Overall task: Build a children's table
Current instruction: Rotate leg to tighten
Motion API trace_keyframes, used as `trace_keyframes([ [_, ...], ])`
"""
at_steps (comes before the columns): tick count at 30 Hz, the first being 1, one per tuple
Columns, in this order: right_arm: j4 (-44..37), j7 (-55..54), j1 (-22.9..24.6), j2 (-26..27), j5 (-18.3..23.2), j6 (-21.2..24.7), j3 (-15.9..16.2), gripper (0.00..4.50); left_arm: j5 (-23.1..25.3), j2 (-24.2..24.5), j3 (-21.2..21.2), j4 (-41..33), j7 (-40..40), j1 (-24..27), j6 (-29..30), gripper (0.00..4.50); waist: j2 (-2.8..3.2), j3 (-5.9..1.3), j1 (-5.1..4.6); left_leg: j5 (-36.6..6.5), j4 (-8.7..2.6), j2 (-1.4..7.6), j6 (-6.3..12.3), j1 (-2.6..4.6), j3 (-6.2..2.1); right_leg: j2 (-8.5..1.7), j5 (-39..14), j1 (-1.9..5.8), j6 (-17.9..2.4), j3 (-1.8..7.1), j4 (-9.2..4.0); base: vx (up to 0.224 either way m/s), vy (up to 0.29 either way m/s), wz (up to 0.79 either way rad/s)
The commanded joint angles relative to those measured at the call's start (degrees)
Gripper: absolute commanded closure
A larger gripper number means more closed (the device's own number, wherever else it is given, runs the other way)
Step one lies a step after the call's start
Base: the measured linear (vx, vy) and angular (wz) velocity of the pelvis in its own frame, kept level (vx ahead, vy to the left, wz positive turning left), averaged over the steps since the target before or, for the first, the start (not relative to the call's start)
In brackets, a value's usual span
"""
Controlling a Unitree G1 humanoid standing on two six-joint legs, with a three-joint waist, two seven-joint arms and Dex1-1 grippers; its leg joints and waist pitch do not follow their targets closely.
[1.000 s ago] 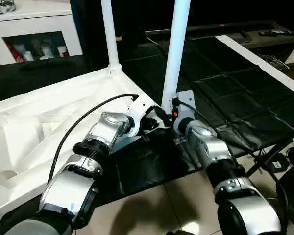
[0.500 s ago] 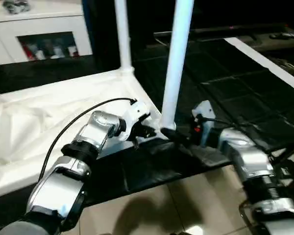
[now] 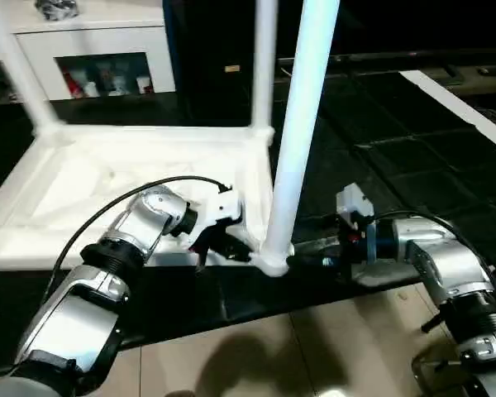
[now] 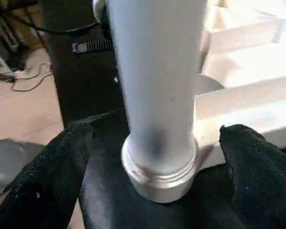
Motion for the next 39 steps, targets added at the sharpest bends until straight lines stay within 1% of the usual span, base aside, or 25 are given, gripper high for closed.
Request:
trace_keyframes([
  [1, 0.3, 1.8, -1.4, -0.3, 0.3, -1.3, 0.6, 0.29, 1.0, -0.5, -3.1, -1.6, -3.9, 0.4, -1.5, 4.50, -0.10, -4.33, -0.26, -7.3, -3.77, 0.02, 4.39, -0.03, 1.47, -2.21, -8.2, 4.07, -14.9, 2.49, -3.44, 0.000, 0.000, 0.00],
  [3, 0.6, 3.4, -1.8, -0.1, 0.7, -0.7, 1.2, 0.40, 1.2, -0.5, -4.1, -2.4, -5.2, 0.7, -2.2, 4.50, -0.27, -4.38, -0.15, -6.7, -3.73, -0.04, 4.52, -0.14, 1.48, -2.15, -7.5, 4.17, -14.9, 2.47, -3.28, 0.000, 0.000, 0.00],
  [6, 0.7, 3.9, -2.0, 0.0, 0.8, -0.4, 1.6, 0.74, 1.3, -0.6, -4.4, -2.9, -5.6, 0.9, -2.4, 4.50, -0.19, -4.37, -0.13, -6.3, -3.72, -0.04, 4.57, -0.23, 1.46, -2.21, -7.6, 4.20, -14.8, 2.45, -3.31, 0.000, 0.000, 0.00],
  [7, 0.9, 4.2, -2.1, 0.2, 0.7, -0.5, 1.8, 0.74, 1.3, -0.7, -4.7, -3.2, -5.9, 1.0, -2.5, 4.50, -0.18, -4.39, -0.02, -6.4, -3.71, -0.03, 4.52, -0.18, 1.47, -2.22, -7.8, 4.17, -14.8, 2.45, -3.32, 0.000, 0.000, 0.00],
  [9, 1.7, 4.4, -2.5, 0.6, 0.3, -1.0, 2.2, 0.88, 1.2, -0.9, -5.0, -3.8, -6.3, 1.2, -2.6, 4.50, -0.22, -4.38, -0.03, -6.3, -3.73, -0.08, 4.42, -0.29, 1.47, -2.24, -8.0, 4.21, -14.7, 2.44, -3.34, 0.000, 0.000, 0.00],
  [11, 2.3, 4.4, -2.9, 1.0, 0.0, -1.4, 2.5, 1.14, 1.2, -1.0, -5.2, -4.2, -6.5, 1.3, -2.5, 4.50, -0.29, -4.36, -0.01, -6.7, -3.75, -0.08, 4.11, -0.32, 1.47, -2.28, -9.0, 4.23, -14.4, 2.42, -3.44, 0.000, 0.000, 0.00],
  [12, 3.1, 4.6, -3.3, 1.5, -0.4, -1.8, 2.9, 1.14, 1.0, -1.1, -5.3, -4.7, -6.7, 1.5, -2.4, 4.50, -0.31, -4.40, 0.01, -6.6, -3.72, -0.08, 4.06, -0.35, 1.46, -2.31, -9.1, 4.25, -14.2, 2.43, -3.37, 0.000, 0.000, 0.00],
  [13, 3.8, 4.7, -3.6, 2.0, -0.8, -2.3, 3.2, 1.27, 0.9, -1.1, -5.4, -5.0, -6.9, 1.6, -2.5, 4.50, -0.28, -4.40, -0.03, -6.6, -3.75, -0.05, 4.07, -0.33, 1.46, -2.27, -9.2, 4.16, -14.2, 2.39, -3.37, 0.000, 0.000, 0.00],
  [14, 4.4, 4.9, -3.9, 2.4, -1.1, -2.9, 3.5, 1.33, 0.9, -1.1, -5.5, -5.2, -7.0, 1.7, -2.5, 4.50, -0.40, -4.36, -0.12, -6.8, -3.78, -0.03, 4.08, -0.42, 1.45, -2.30, -9.5, 4.19, -14.1, 2.37, -3.42, 0.000, 0.000, 0.00],
  [15, 4.8, 4.9, -4.1, 2.8, -1.5, -3.4, 3.7, 1.44, 0.8, -1.1, -5.5, -5.4, -7.1, 1.7, -2.6, 4.50, -0.33, -4.41, -0.15, -6.7, -3.74, -0.08, 4.05, -0.37, 1.47, -2.26, -9.6, 4.14, -14.1, 2.36, -3.40, 0.000, 0.000, 0.00],
  [16, 5.2, 4.9, -4.3, 3.1, -1.6, -3.7, 3.9, 1.44, 0.8, -1.1, -5.6, -5.6, -7.2, 1.8, -2.7, 4.50, -0.37, -4.36, -0.14, -6.6, -3.79, -0.05, 3.98, -0.35, 1.47, -2.23, -9.7, 4.12, -13.9, 2.40, -3.45, 0.000, 0.000, 0.00],
  [17, 5.2, 4.9, -4.3, 3.1, -1.6, -3.7, 3.9, 1.66, 0.8, -1.1, -5.6, -5.6, -7.2, 1.8, -2.7, 4.50, -0.34, -4.40, -0.13, -6.4, -3.77, -0.04, 3.97, -0.32, 1.46, -2.26, -9.4, 4.11, -14.0, 2.41, -3.36, 0.000, 0.000, 0.00],
  [18, 6.0, 4.6, -4.7, 3.6, -1.8, -4.7, 4.0, 1.71, 0.7, -1.0, -5.7, -6.0, -7.2, 2.0, -2.6, 4.50, -0.32, -4.41, -0.11, -6.2, -3.78, -0.01, 4.02, -0.34, 1.44, -2.28, -9.1, 4.11, -14.1, 2.42, -3.31, 0.000, 0.000, 0.00],
  [19, 6.3, 4.6, -4.8, 3.7, -1.9, -4.9, 4.0, 1.88, 0.7, -1.0, -5.8, -6.2, -7.2, 2.1, -2.6, 4.50, -0.34, -4.40, -0.18, -6.5, -3.78, -0.04, 4.03, -0.36, 1.47, -2.25, -9.3, 4.10, -14.1, 2.39, -3.35, 0.000, 0.000, 0.00],
  [21, 6.7, 5.0, -5.1, 4.0, -1.8, -4.9, 4.2, 1.88, 0.7, -0.8, -5.8, -6.6, -7.2, 2.4, -2.5, 4.50, -0.34, -4.33, -0.20, -6.8, -3.83, -0.04, 4.04, -0.35, 1.46, -2.22, -9.8, 4.12, -14.0, 2.38, -3.41, 0.000, 0.000, 0.00],
  [24, 6.8, 5.9, -5.2, 4.1, -1.6, -4.6, 4.4, 2.19, 0.8, -0.7, -5.8, -7.1, -6.9, 2.7, -2.3, 4.50, -0.44, -4.35, -0.27, -6.6, -3.82, -0.04, 4.09, -0.39, 1.46, -2.23, -10.0, 4.17, -13.6, 2.42, -3.43, 0.000, 0.000, 0.00],
  [26, 6.6, 6.7, -5.1, 4.0, -1.3, -4.2, 4.4, 2.35, 0.9, -0.5, -5.6, -7.3, -6.5, 2.9, -2.1, 4.50, -0.35, -4.37, -0.27, -6.1, -3.80, 0.00, 4.22, -0.35, 1.45, -2.19, -9.3, 4.11, -13.8, 2.41, -3.31, 0.000, 0.000, 0.00],
  [29, 6.2, 6.9, -4.7, 3.9, -1.1, -4.0, 4.2, 2.44, 0.9, -0.5, -5.5, -7.0, -6.0, 2.9, -1.8, 4.50, -0.37, -4.38, -0.30, -6.0, -3.74, -0.09, 4.30, -0.37, 1.51, -2.15, -8.9, 4.16, -14.0, 2.42, -3.30, 0.000, 0.000, 0.00],
  [33, 5.3, 6.0, -3.9, 4.4, 0.3, -2.4, 3.1, 2.49, 0.3, -1.1, -4.4, -6.3, -4.3, 2.8, 1.1, 4.50, -0.36, -4.32, -0.26, -6.7, -3.78, -0.11, 4.05, -0.30, 1.53, -2.17, -10.3, 4.12, -13.8, 2.41, -3.45, 0.000, 0.000, 0.00],
  [34, 4.9, 4.4, -3.5, 4.7, 0.5, -1.8, 2.5, 2.49, -0.2, -1.8, -3.5, -5.6, -2.7, 2.5, 2.9, 4.50, 0.11, -4.29, -0.25, -7.0, -3.81, -0.07, 3.77, -0.20, 1.51, -2.18, -10.8, 4.01, -13.7, 2.46, -3.51, 0.000, 0.000, 0.00],
  [35, 4.5, 0.9, -2.9, 5.4, 0.0, -0.6, 1.7, 2.50, -0.7, -2.9, -2.0, -4.7, 0.2, 2.1, 5.0, 4.50, -0.03, -4.21, -0.29, -7.2, -3.81, -0.12, 3.77, -0.19, 1.56, -2.07, -10.9, 3.99, -13.6, 2.46, -3.68, 0.000, 0.000, 0.00],
  [36, 4.5, -1.4, -2.7, 5.8, -0.4, -0.1, 1.3, 2.50, -0.9, -3.5, -1.1, -4.0, 2.0, 1.8, 5.9, 4.50, -0.01, -4.13, -0.33, -7.6, -3.84, -0.09, 3.40, 0.07, 1.63, -2.04, -11.1, 3.75, -13.7, 2.54, -3.76, 0.000, 0.000, 0.00],
  [37, 4.6, -7.3, -2.2, 7.2, -1.9, 0.6, 0.6, 2.50, -1.5, -5.0, 1.0, -2.5, 6.6, 1.0, 8.0, 4.50, -0.16, -4.00, -0.47, -8.5, -3.87, -0.32, 2.81, 0.01, 1.66, -1.96, -13.1, 3.87, -13.0, 2.52, -4.02, 0.000, 0.000, 0.00],
  [38, 4.6, -7.3, -2.2, 7.2, -1.9, 0.6, 0.6, 2.50, -1.5, -5.0, 1.0, -2.5, 6.6, 1.0, 8.0, 4.50, -0.25, -4.04, -0.48, -8.6, -3.95, -0.41, 2.32, 0.01, 1.51, -2.08, -14.4, 3.98, -12.5, 2.45, -4.05, 0.000, 0.000, 0.00],
  [39, 4.8, -11.7, -1.8, 8.6, -3.1, 0.8, 0.3, 2.50, -2.0, -6.1, 2.8, -1.4, 10.5, 0.5, 9.1, 4.50, -0.27, -4.05, -0.74, -8.8, -4.07, -0.52, 1.83, -0.23, 1.41, -2.11, -16.7, 4.15, -11.2, 2.39, -4.25, 0.000, 0.000, 0.00],
])
